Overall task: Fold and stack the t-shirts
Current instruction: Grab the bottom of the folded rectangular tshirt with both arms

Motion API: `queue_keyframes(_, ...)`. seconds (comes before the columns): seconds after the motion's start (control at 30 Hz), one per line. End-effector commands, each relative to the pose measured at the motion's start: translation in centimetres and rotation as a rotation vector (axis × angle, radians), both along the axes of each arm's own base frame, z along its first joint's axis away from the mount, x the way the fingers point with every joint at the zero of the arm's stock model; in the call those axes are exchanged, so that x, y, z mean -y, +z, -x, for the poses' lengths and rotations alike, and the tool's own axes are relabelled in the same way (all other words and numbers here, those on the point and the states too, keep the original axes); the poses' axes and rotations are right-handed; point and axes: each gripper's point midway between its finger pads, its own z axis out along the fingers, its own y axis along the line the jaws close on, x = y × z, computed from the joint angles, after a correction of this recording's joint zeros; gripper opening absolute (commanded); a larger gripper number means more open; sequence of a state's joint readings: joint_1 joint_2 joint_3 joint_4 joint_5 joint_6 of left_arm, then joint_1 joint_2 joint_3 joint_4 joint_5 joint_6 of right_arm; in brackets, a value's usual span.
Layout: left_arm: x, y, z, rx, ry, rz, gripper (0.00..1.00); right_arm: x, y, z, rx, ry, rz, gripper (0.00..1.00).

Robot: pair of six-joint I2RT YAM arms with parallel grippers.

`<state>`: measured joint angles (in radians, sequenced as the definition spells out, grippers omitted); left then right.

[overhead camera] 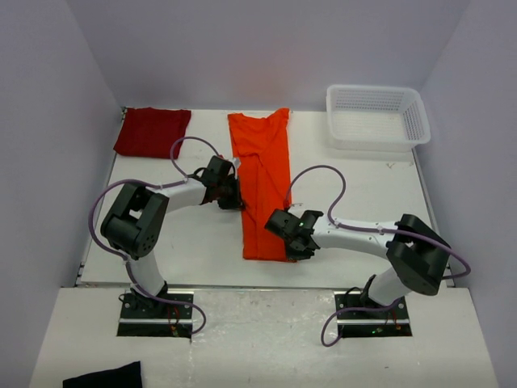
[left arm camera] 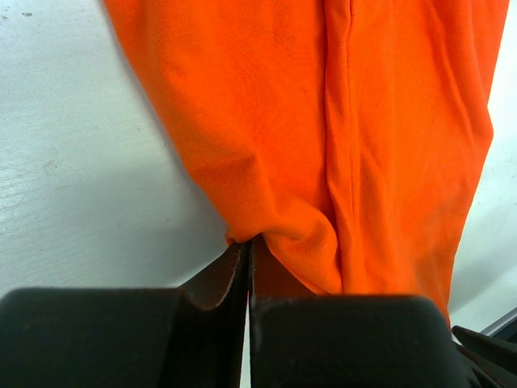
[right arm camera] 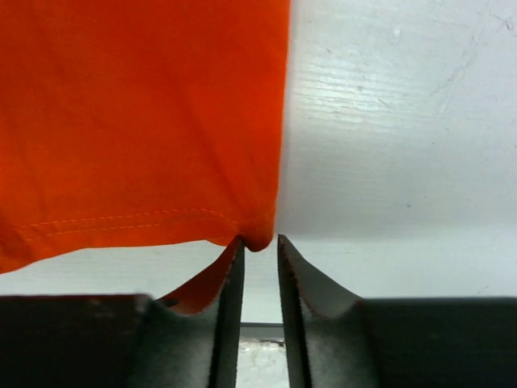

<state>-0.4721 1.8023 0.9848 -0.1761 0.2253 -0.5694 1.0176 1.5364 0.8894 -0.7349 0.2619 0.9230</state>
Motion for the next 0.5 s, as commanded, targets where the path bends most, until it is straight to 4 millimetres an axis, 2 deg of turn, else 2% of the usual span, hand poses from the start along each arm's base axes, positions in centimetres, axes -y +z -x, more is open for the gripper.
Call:
queue_keyframes(0.0,-4.1,-4.8,2.2,-0.117,0.047,-0.186,0.0,1.1,0.1,0.5,0.008,-0.029,0.024,0.26)
queue_keyframes(0.07,-3.9,-4.8,2.3,-0.121,0.036,-0.179,0.0,1.2,-0.2,0.5,0.004,-0.025,0.037,0.35)
queue_keyframes(0.23,-4.0,-3.5,2.1,-0.086,0.04,-0.177,0.0,0.6,0.1,0.4,0.014,-0.001,0.017,0.35)
queue_keyframes(0.27,-4.2,-2.3,2.0,-0.062,0.056,-0.179,0.0,0.6,0.2,0.4,0.018,0.0,0.014,0.35)
queue_keyframes(0.33,-5.2,-1.1,2.0,-0.027,0.124,-0.224,0.0,0.5,0.8,0.2,0.035,0.001,-0.007,0.35)
queue_keyframes(0.37,-6.0,0.8,2.0,0.013,0.167,-0.239,0.0,0.6,1.1,0.2,0.04,0.0,-0.011,0.35)
queue_keyframes(0.4,-6.4,1.5,2.3,0.027,0.191,-0.242,0.01,0.6,1.3,0.2,0.045,-0.006,-0.019,0.35)
queue_keyframes(0.43,-6.4,3.6,2.2,0.072,0.218,-0.21,0.04,0.3,2.0,0.2,0.058,-0.004,-0.047,0.35)
queue_keyframes(0.47,-6.4,4.3,2.5,0.082,0.225,-0.196,0.07,0.4,2.3,0.3,0.063,-0.01,-0.06,0.35)
